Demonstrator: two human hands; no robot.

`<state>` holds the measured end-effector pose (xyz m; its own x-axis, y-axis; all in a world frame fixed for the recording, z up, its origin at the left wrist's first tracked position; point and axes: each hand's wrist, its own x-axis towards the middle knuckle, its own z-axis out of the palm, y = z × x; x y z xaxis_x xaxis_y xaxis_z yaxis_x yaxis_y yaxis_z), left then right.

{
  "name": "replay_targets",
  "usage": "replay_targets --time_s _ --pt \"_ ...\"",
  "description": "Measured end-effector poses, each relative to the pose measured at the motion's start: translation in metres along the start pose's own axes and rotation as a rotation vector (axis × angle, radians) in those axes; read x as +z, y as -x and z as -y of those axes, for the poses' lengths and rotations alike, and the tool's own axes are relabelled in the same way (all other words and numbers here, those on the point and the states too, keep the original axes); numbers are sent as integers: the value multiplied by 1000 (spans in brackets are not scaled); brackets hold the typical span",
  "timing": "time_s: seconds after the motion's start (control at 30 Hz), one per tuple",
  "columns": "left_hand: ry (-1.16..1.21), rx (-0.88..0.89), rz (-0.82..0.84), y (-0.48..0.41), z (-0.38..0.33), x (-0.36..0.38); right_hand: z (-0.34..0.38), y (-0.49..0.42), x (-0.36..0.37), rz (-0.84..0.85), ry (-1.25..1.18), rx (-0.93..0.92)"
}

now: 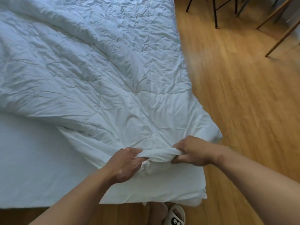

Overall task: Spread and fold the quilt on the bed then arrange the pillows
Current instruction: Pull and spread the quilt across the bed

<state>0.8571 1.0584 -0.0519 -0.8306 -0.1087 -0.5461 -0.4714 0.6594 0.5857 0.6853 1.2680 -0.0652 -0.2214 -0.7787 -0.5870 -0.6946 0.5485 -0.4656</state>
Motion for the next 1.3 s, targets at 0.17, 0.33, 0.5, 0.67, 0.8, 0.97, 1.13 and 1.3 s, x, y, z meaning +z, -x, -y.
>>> replay_targets --time_s 0.17,0.33,0.5,0.67,0.8,0.97,1.13,1.3 --pt "57 42 -165 12 -32 -27 19 33 7 -470 37 86" --pt "299 -58 -237 -2 -36 -13 49 5 87 -853 10 383" --pt "373 -82 -79 -9 -8 5 9 -47 105 -1030 -21 555" --pt "78 17 -61 -26 -7 22 -41 -32 99 -1095 19 389" --pt "-141 107 -136 -32 -11 26 -53 28 51 -803 -133 256" --pt "-261 243 -107 -24 -17 17 -39 87 -13 -231 24 213" --pt "-403 205 -31 -35 -28 42 -43 84 38 -436 9 282" --pt "-497 360 63 -36 -52 103 -36 66 134 -777 -510 268"
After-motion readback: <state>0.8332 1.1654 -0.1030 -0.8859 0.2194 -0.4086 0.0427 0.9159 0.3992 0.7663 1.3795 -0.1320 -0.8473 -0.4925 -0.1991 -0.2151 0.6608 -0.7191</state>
